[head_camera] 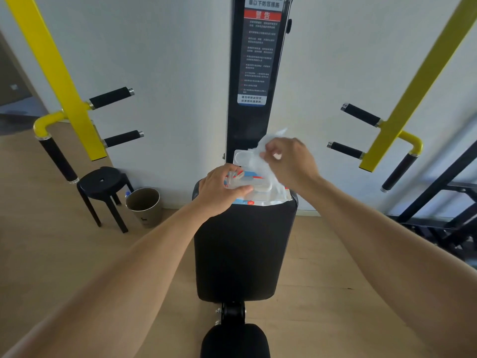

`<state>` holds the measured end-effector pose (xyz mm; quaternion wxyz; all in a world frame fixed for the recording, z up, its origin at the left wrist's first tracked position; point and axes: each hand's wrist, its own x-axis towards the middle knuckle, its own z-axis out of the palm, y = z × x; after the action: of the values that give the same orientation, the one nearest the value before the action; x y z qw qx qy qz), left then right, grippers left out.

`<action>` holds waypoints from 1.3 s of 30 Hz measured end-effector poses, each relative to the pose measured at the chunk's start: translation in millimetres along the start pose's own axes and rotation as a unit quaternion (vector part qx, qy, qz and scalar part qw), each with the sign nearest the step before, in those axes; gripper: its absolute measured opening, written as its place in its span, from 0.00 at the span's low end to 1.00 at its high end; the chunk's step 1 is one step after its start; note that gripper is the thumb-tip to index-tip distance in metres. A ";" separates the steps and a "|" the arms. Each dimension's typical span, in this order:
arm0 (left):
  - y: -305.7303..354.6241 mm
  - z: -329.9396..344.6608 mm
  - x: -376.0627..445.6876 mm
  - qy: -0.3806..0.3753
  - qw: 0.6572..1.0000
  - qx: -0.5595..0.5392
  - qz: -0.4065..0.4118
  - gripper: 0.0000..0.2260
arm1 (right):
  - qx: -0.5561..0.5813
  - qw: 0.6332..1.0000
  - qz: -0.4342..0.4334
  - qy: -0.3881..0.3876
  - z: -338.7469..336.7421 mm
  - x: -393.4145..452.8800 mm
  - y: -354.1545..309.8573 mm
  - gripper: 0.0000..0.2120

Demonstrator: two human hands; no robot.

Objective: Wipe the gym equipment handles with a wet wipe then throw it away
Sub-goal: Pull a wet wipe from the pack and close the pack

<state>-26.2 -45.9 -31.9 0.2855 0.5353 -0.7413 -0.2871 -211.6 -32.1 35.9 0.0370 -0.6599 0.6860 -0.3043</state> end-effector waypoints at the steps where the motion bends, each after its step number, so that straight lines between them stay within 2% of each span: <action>1: 1.0 -0.7 -0.3 -0.002 1.000 -0.006 -0.004 0.17 | -0.009 0.998 -0.018 -0.062 6.3 -2.1 -0.1 0.05; 3: 3.1 -1.8 -0.6 -0.003 1.000 -0.011 -0.010 0.15 | 0.010 0.988 -0.040 -0.152 15.4 -6.5 -1.7 0.05; 4: 4.4 -2.2 -1.0 -0.003 1.000 -0.008 -0.013 0.16 | 0.022 0.985 -0.047 -0.167 17.4 -8.3 -3.1 0.05; 9: 6.3 -2.0 -0.1 -0.009 1.000 -0.018 -0.024 0.17 | 0.077 0.986 -0.038 -0.143 15.2 -10.9 -10.5 0.06; 11: 6.6 -2.6 0.1 -0.010 0.999 -0.021 -0.025 0.16 | 0.078 0.982 -0.034 -0.166 14.5 -11.3 -12.1 0.05; 13: 7.6 -4.1 -1.0 -0.013 0.999 -0.024 -0.029 0.17 | 0.082 0.977 -0.037 -0.193 15.2 -13.9 -14.1 0.09; 16: 6.4 -4.6 -0.9 -0.016 0.999 -0.030 -0.027 0.18 | 0.085 0.977 -0.052 -0.186 13.7 -16.4 -15.2 0.13; 21: 10.3 -6.2 -2.2 -0.015 0.997 -0.071 -0.034 0.16 | 0.020 0.974 -0.104 -0.203 10.1 -18.0 -12.0 0.20; 25: 7.0 -6.2 -0.9 -0.022 0.992 -0.114 -0.047 0.11 | 0.015 0.978 -0.094 -0.185 16.8 -19.4 -7.2 0.17; 28: 5.0 -8.1 0.8 -0.037 0.989 -0.132 -0.052 0.12 | 0.007 0.979 -0.102 -0.177 20.5 -19.2 -7.0 0.15; 31: 1.4 -7.3 3.7 -0.030 0.991 -0.116 -0.054 0.13 | -0.004 0.978 -0.098 -0.185 21.2 -20.2 -8.3 0.18; 34: -2.0 -4.6 4.0 -0.018 0.994 -0.086 -0.058 0.12 | 0.035 0.986 -0.042 -0.158 15.7 -19.3 -8.0 0.19; 37: -0.4 -3.7 3.2 -0.017 0.996 -0.069 -0.051 0.13 | 0.108 0.989 0.016 -0.102 6.3 -14.3 -0.3 0.12; 39: -0.2 -3.5 3.7 -0.019 0.997 -0.066 -0.047 0.14 | 0.131 0.986 0.039 -0.091 3.0 -14.5 3.1 0.08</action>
<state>-24.5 -49.9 -29.2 0.2929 0.5436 -0.7000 -0.3587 -211.1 -19.9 27.0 0.1977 -0.6466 0.6593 -0.3288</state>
